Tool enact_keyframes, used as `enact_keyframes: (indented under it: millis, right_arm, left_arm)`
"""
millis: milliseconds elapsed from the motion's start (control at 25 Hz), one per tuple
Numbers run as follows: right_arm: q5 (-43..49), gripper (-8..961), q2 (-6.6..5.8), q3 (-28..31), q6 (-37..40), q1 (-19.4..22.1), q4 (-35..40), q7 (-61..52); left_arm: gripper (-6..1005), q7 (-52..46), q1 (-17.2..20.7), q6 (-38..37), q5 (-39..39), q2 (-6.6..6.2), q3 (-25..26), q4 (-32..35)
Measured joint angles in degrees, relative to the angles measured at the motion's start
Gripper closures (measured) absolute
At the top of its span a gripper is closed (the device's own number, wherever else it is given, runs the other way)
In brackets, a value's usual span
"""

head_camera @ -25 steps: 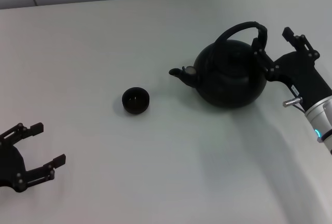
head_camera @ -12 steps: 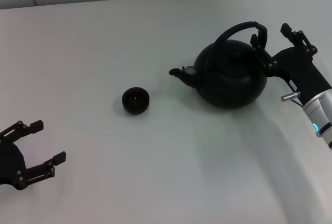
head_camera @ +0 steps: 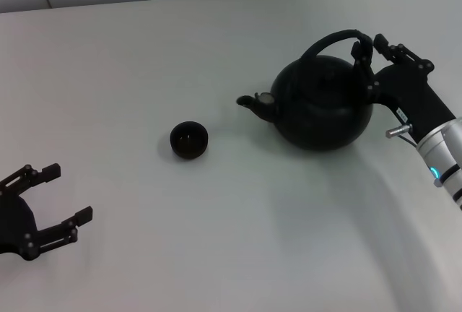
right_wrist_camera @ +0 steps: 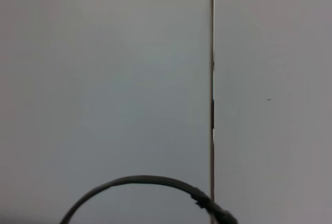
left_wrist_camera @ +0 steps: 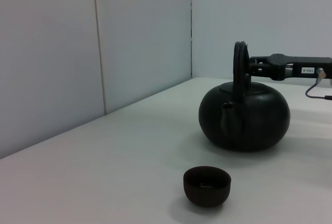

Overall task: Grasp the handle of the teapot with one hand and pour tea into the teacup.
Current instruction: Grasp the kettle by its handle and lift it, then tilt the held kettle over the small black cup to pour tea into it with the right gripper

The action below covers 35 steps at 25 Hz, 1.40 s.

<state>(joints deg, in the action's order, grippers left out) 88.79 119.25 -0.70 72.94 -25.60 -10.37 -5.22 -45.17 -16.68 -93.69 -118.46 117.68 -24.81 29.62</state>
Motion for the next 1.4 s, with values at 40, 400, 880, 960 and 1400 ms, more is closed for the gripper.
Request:
enact_keyframes:
  millis: [40, 400, 880, 960, 1400]
  right_arm:
    - [0.06, 484, -0.01, -0.02, -0.40, -0.19, 0.09, -0.16]
    - [0.15, 846, -0.02, 0.45, -0.11, -0.92, 0.19, -0.38]
    - [1.47, 875, -0.22, -7.84, 0.83, -4.20, 12.71, -16.82]
    - [1.56, 875, -0.24, -9.37, 0.18, -4.69, 14.10, -18.56]
    - [1.76, 876, -0.42, -23.95, -6.25, -12.23, 21.95, -27.75]
  left_arm:
    - [135, 0.00, -0.03, 0.00, 0.00, 0.06, 0.18, 0.00]
    - [135, -0.19, 0.04, -0.19, -0.02, 0.11, 0.69, 0.00]
    - [136, -0.19, 0.24, -0.32, -0.02, 0.19, 1.25, -0.14]
    - [136, -0.19, 0.31, -0.30, -0.02, 0.19, 1.26, -0.41]
    - [136, -0.17, 0.22, -0.36, -0.01, 0.39, 1.26, -0.63]
